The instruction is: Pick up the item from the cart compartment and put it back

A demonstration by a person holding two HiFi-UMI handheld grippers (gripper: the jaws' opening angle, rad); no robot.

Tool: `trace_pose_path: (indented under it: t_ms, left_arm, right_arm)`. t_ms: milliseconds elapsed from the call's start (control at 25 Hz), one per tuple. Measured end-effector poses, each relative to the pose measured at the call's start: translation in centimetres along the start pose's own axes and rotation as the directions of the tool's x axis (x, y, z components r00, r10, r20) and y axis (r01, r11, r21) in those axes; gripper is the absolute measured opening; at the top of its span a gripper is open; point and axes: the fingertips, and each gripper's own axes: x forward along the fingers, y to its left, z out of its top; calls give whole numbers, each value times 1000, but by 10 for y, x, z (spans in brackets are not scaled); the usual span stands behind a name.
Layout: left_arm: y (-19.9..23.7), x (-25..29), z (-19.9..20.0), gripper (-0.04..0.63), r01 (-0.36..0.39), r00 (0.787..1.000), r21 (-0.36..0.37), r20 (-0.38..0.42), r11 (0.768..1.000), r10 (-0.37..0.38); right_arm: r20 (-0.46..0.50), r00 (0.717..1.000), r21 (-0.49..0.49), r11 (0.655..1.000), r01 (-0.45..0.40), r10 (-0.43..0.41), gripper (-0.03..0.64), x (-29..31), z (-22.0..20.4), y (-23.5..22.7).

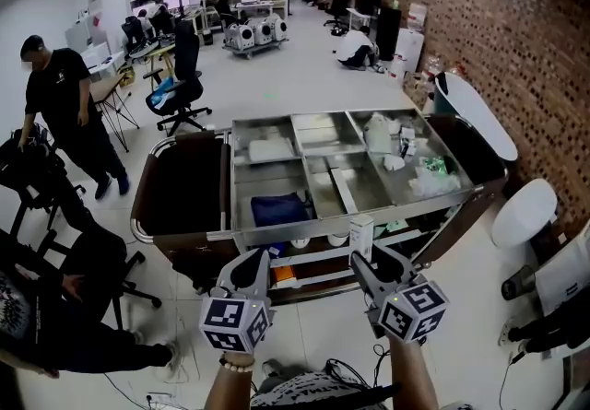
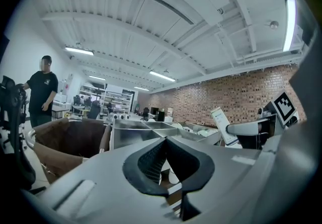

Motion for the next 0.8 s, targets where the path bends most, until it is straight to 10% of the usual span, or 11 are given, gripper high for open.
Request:
trace_pose_path:
  t_ms: [800]
  left_arm:
    - [-11, -13, -2, 0, 11, 1000, 16, -18, 1000, -10]
  right_arm:
    - [-4, 1000, -17, 1000, 3, -3, 164, -11, 3, 4]
